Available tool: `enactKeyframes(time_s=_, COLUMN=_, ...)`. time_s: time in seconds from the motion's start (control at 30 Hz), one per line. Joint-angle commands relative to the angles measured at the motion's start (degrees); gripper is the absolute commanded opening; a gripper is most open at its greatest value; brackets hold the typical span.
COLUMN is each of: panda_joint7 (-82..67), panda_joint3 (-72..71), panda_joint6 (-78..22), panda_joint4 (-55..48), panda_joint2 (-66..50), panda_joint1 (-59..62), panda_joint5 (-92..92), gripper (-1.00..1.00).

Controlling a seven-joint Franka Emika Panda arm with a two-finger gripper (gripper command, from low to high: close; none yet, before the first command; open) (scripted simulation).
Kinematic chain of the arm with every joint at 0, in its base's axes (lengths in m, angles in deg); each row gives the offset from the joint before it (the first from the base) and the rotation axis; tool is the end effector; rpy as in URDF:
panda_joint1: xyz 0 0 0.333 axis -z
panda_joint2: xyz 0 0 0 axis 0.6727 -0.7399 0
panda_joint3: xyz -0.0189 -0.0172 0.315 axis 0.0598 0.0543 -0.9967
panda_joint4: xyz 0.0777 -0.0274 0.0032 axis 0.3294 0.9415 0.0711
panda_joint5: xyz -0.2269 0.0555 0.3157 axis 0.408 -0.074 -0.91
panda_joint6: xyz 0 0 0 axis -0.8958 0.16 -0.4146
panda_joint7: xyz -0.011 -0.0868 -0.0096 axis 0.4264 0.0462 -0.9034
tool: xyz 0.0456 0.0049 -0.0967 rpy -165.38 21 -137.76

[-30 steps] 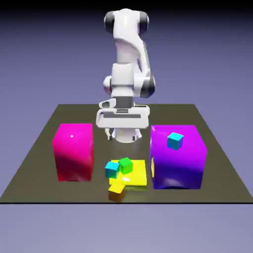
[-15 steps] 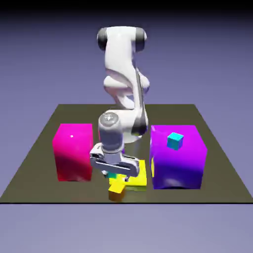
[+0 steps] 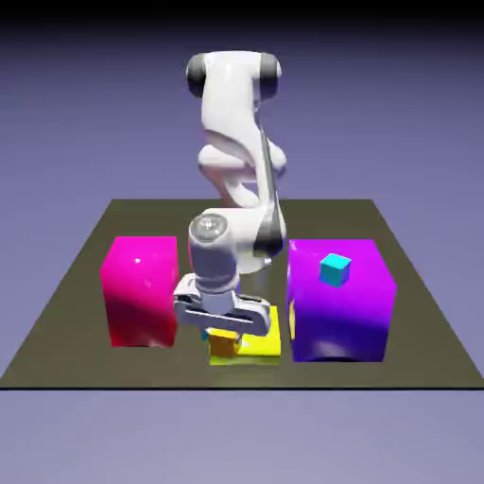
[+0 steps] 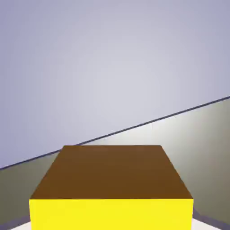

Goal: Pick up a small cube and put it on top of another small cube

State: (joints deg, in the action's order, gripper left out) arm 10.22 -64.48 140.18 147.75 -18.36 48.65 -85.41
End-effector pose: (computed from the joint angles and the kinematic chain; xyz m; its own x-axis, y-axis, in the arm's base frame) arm 0.5420 -0.0318 0.2662 0.4997 -0.8569 -0.1268 -0.8602 -0.5081 0.0437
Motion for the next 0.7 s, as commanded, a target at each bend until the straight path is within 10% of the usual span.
enactKeyframes(time_s=0.0, panda_joint7=-0.8, panda_joint3=-0.1, panda_joint6=-0.5, panda_joint4=0.9, panda_joint2=2.1, panda_joint1=-0.2, panda_joint5=-0.1, gripper=-1.0)
enactKeyframes(time_s=0.37, panda_joint7=3.8, panda_joint3=-2.1, panda_joint6=-8.2, panda_joint4=15.9, panda_joint2=18.9, panda_joint1=0.7, panda_joint5=1.6, gripper=-1.0)
enactKeyframes(time_s=0.53, panda_joint7=3.9, panda_joint3=-2.3, panda_joint6=3.2, panda_joint4=20.0, panda_joint2=11.6, panda_joint1=0.4, panda_joint5=1.6, gripper=-1.0)
enactKeyframes(time_s=0.57, panda_joint7=3.9, panda_joint3=-2.3, panda_joint6=3.2, panda_joint4=20.0, panda_joint2=11.6, panda_joint1=0.4, panda_joint5=1.6, gripper=1.0)
enactKeyframes(time_s=0.67, panda_joint7=3.9, panda_joint3=-2.2, panda_joint6=-1.8, panda_joint4=18.2, panda_joint2=14.8, panda_joint1=0.6, panda_joint5=1.6, gripper=1.0)
